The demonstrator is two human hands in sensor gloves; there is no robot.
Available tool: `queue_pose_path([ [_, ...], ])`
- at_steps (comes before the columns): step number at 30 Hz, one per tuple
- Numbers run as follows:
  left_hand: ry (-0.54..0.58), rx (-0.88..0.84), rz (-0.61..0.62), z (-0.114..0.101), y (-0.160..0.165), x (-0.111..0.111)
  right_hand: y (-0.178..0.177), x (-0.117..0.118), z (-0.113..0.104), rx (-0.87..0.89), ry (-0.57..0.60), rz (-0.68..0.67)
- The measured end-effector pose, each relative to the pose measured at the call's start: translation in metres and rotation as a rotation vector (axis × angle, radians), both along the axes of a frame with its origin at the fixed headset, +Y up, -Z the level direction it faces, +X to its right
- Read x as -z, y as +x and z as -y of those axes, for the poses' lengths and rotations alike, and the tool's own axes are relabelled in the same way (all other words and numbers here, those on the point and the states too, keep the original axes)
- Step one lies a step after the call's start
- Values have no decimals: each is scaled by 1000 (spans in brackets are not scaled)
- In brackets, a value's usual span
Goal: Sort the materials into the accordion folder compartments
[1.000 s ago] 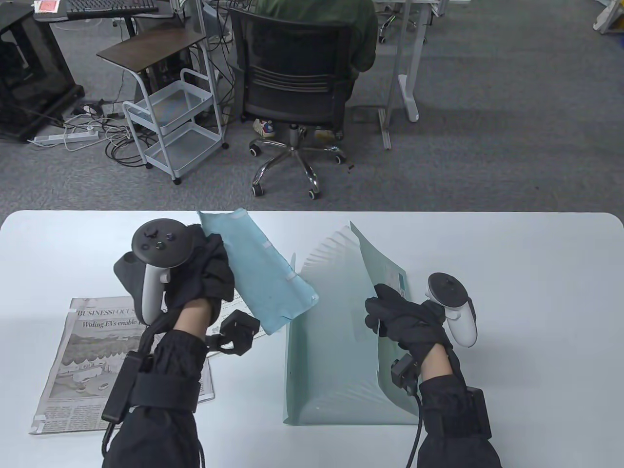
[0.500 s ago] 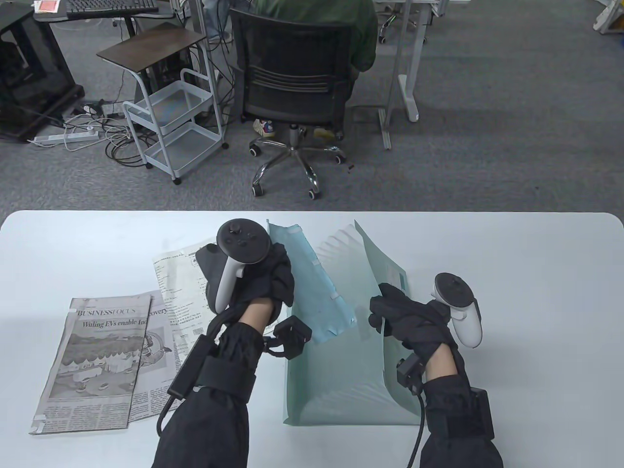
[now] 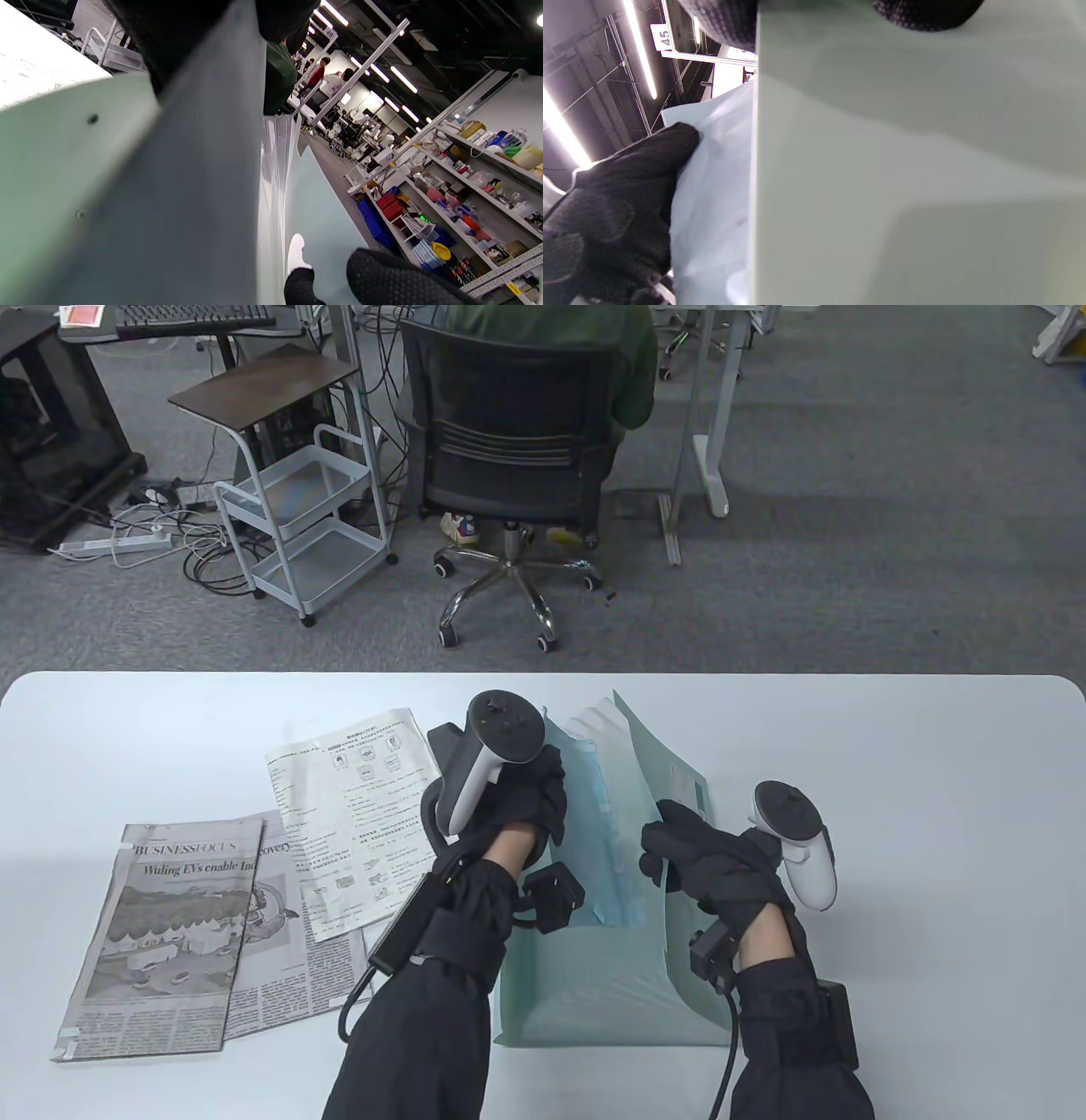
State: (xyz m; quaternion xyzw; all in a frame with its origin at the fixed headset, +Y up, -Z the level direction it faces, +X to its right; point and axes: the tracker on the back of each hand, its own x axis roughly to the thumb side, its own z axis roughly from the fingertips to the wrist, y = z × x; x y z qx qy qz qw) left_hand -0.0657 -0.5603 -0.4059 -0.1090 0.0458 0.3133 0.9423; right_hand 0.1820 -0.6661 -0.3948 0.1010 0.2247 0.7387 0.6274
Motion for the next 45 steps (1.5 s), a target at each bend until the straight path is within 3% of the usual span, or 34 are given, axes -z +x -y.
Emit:
queue_pose_path([
  [9, -71, 28, 55, 21, 17, 10, -2, 0, 1, 2, -5, -5],
  [22, -104, 18, 100, 28, 27, 10, -3, 0, 1, 1, -7, -5],
  [34, 3, -19, 71, 8, 13, -1, -2, 0, 1, 12, -9, -1],
  [45, 132, -81, -64, -23, -40, -17, 0, 0, 0, 11, -1, 14],
])
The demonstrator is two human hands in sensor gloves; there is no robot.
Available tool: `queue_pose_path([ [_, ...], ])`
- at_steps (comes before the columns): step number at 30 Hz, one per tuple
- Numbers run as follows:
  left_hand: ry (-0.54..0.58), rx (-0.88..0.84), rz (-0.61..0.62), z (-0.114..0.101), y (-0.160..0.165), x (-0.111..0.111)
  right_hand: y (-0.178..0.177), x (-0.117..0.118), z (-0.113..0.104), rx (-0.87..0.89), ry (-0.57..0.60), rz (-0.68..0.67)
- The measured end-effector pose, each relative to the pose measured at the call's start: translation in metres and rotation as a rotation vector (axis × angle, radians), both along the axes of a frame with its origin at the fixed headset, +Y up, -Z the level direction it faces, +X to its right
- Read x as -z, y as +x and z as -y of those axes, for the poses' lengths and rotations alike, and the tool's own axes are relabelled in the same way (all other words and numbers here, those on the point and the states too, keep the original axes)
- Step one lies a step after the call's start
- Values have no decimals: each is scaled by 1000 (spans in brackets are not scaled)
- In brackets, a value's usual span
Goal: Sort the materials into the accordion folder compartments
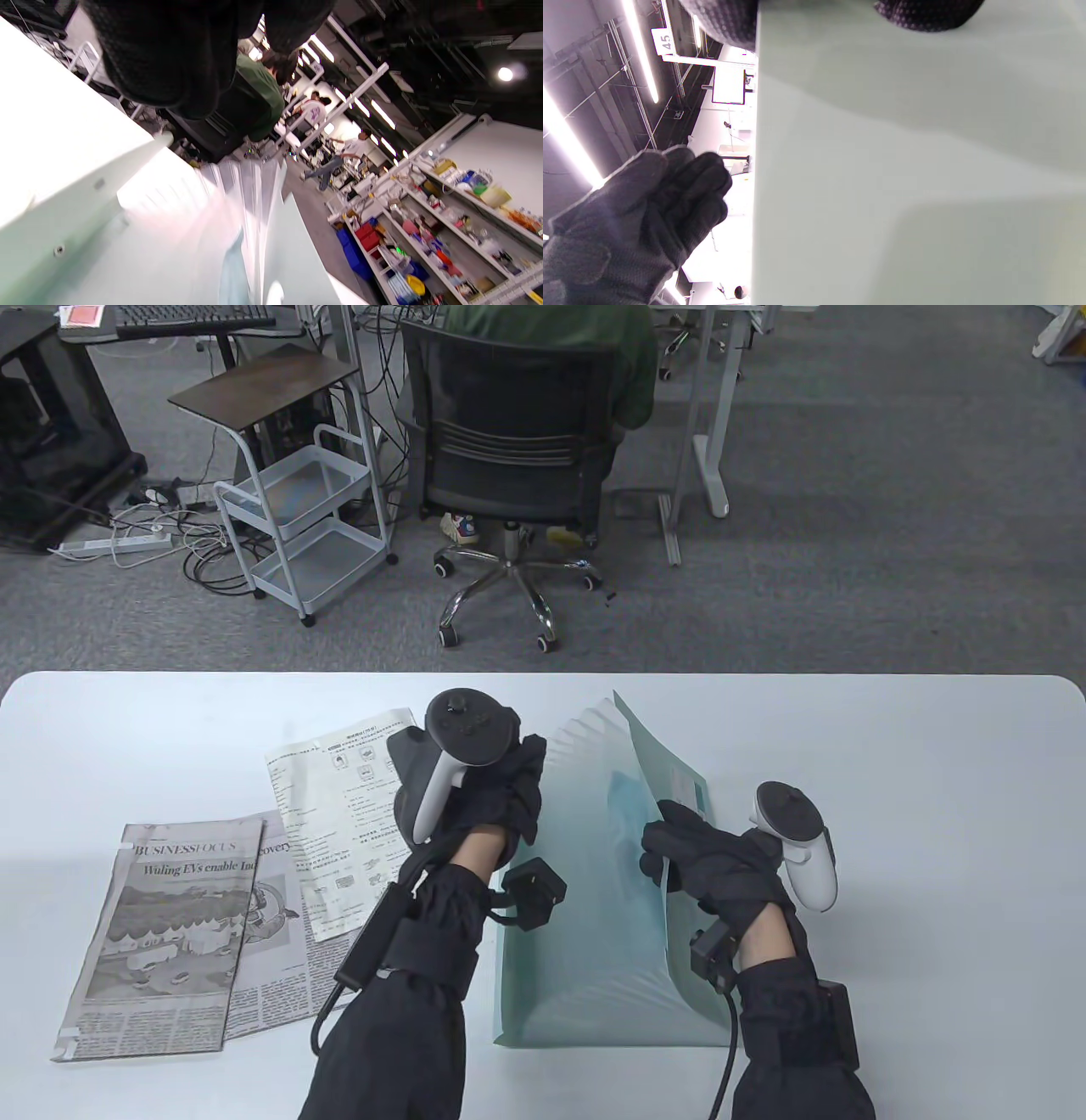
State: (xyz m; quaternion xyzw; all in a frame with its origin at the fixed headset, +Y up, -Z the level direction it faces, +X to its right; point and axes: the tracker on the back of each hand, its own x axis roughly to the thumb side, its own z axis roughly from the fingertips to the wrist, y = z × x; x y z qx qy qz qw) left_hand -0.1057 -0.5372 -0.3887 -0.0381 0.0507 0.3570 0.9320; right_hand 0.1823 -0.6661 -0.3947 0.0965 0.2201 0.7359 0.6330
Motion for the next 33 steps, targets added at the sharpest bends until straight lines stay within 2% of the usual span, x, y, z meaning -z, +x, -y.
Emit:
queue_pose_path([
  [7, 31, 151, -149, -1, -53, -10, 1, 0, -1, -8, 7, 9],
  [13, -22, 308, -255, 15, -101, -17, 0, 0, -1, -18, 8, 7],
  [16, -97, 333, -310, 35, -125, -18, 0, 0, 0, -20, 7, 7],
  [18, -188, 322, -329, 52, -139, -16, -1, 0, 0, -20, 6, 8],
  [22, -297, 301, -359, 96, -162, -13, -3, 0, 1, -26, 3, 2],
  [27, -410, 288, -360, 150, -174, -7, -5, 1, 1, -33, 2, 2],
  [33, -465, 311, -407, 189, -168, 1, -5, 1, -1, -46, 6, 4],
])
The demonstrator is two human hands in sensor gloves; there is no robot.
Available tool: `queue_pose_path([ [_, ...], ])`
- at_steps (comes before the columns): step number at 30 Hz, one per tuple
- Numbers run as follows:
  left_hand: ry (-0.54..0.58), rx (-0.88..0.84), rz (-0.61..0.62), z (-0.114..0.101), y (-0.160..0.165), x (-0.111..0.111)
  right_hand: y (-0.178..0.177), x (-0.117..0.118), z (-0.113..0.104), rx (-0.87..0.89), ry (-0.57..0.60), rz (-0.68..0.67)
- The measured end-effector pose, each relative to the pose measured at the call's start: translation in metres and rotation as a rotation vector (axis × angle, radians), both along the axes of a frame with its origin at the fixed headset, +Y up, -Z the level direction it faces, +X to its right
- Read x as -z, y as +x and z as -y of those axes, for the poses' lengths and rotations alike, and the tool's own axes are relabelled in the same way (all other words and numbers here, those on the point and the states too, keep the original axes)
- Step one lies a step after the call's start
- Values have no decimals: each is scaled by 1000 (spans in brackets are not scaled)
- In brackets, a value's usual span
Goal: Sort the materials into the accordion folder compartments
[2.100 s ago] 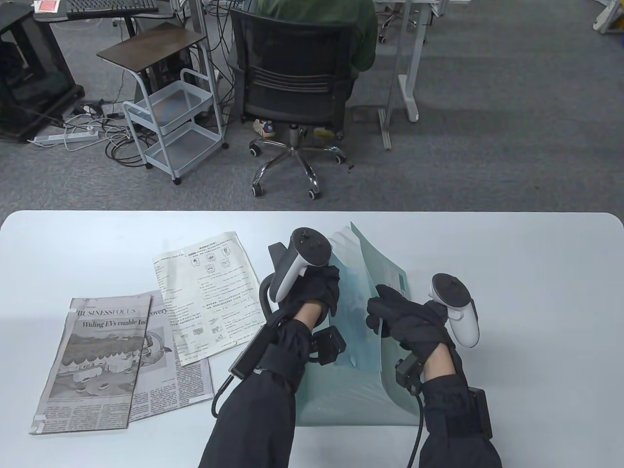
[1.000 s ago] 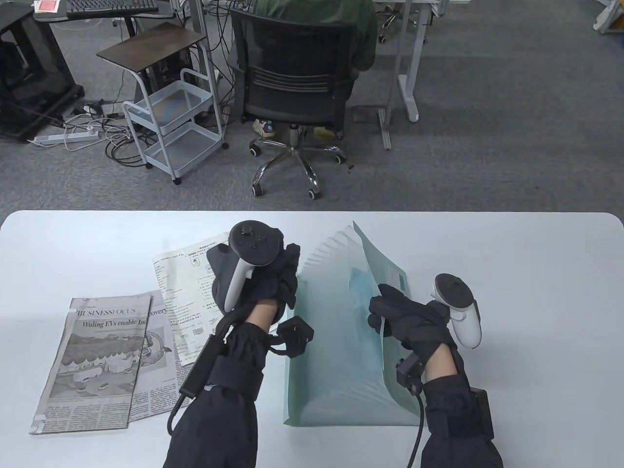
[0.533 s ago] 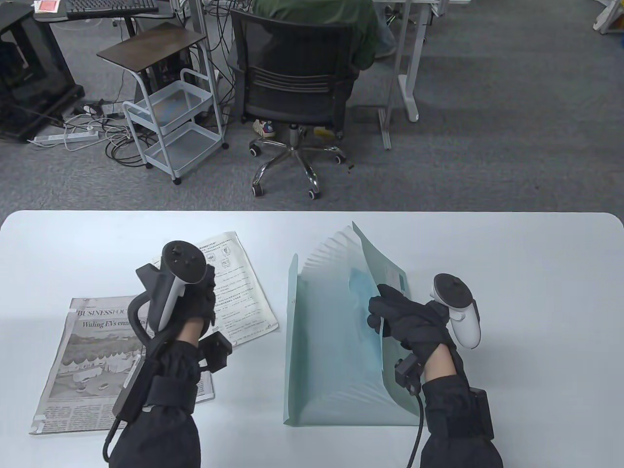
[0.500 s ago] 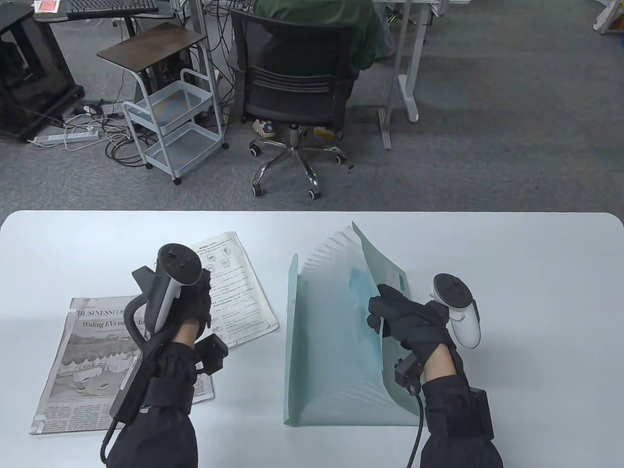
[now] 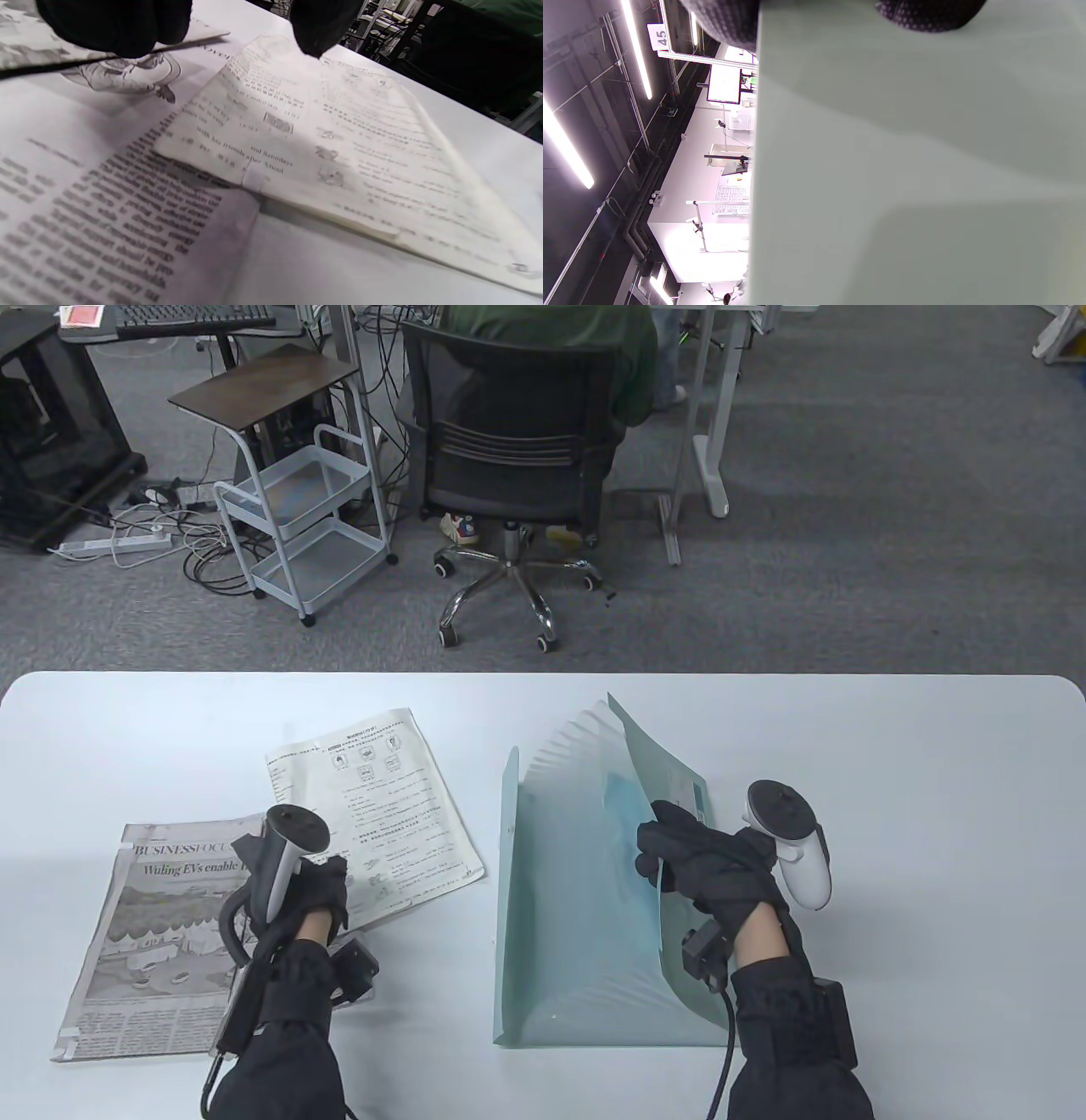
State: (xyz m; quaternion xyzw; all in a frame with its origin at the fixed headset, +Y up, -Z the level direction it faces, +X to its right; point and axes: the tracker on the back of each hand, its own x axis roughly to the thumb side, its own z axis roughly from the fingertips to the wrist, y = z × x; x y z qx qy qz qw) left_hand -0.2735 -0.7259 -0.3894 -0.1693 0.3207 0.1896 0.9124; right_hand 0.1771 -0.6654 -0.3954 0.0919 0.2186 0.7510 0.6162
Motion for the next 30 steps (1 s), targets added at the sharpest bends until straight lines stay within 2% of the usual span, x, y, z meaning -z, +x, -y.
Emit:
queue_pose_path([
  [8, -149, 111, -8, 22, 21, 13, 1, -1, -3, -8, 8, 7],
  [12, -207, 169, 9, 25, 29, 19, -1, -2, -3, -16, 10, 4],
  [30, -167, 106, -74, 20, 18, 21, -6, -2, -2, -35, 7, -5],
])
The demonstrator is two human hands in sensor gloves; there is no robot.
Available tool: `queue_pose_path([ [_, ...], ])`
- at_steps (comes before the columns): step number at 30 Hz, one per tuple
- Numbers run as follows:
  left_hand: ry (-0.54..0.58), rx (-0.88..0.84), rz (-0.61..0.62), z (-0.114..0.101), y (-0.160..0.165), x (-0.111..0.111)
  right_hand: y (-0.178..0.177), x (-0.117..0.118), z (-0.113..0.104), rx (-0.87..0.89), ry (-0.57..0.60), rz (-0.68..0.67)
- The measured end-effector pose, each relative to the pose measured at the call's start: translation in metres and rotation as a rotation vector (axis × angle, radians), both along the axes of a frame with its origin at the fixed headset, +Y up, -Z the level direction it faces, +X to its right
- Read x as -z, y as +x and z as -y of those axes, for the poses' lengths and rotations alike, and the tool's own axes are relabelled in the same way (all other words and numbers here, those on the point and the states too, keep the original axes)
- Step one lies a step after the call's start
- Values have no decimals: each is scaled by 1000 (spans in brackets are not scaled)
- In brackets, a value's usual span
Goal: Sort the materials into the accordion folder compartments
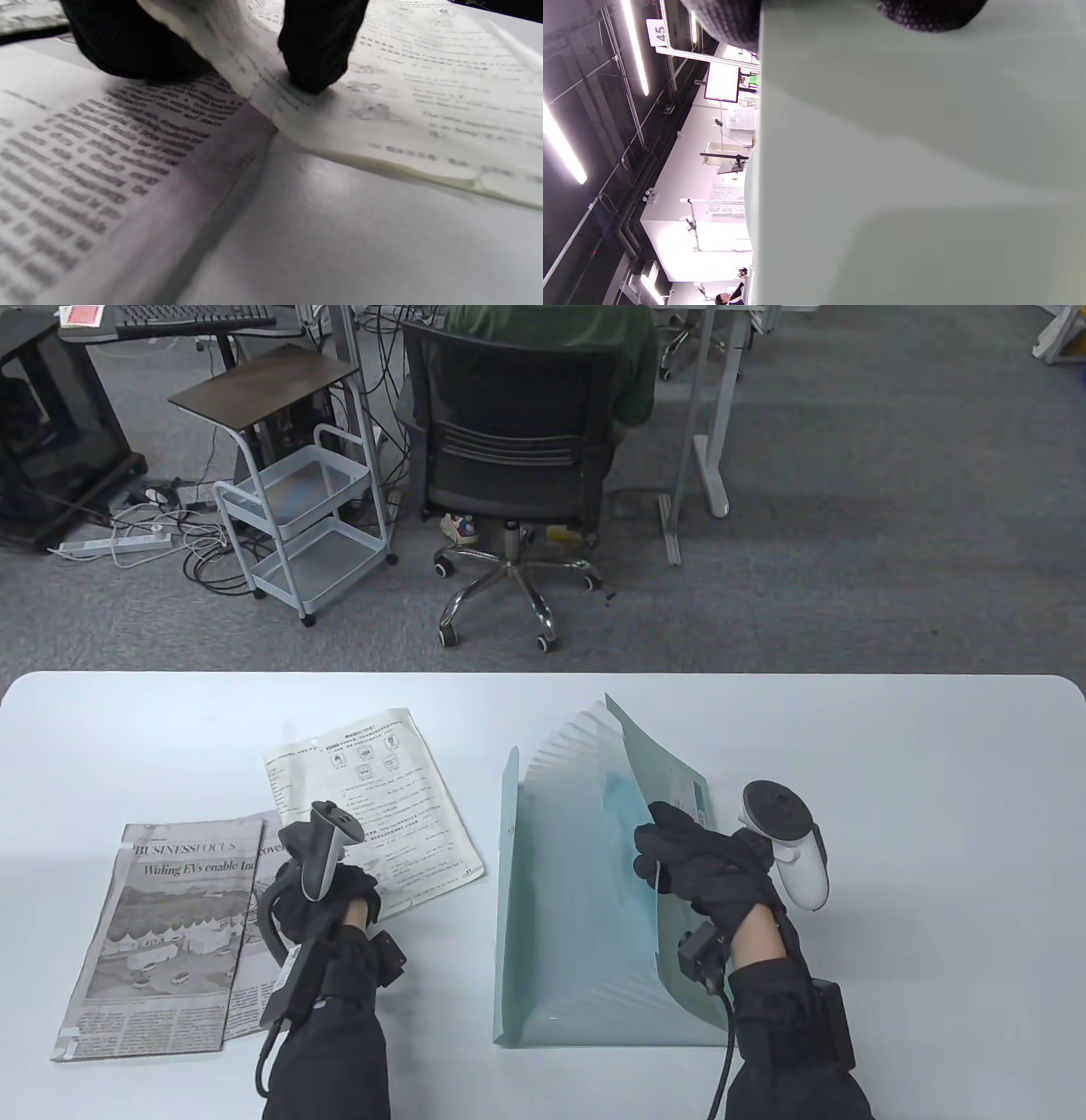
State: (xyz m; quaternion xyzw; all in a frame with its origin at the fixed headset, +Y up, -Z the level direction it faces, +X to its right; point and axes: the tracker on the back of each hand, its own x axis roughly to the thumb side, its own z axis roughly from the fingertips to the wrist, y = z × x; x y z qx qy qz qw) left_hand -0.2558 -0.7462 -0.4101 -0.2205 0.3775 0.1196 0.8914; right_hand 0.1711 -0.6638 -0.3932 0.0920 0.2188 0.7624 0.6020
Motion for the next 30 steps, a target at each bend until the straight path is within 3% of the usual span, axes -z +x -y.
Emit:
queue_pose_path([
  [10, 7, 132, 48, -6, 5, -1, -3, 0, 0, -9, 0, 0],
  [22, 104, 152, 84, -9, 11, -8, -2, 0, 0, 3, -5, -2],
  [30, 287, -7, 61, -34, 11, -20, -1, 0, 0, 9, -3, 1],
])
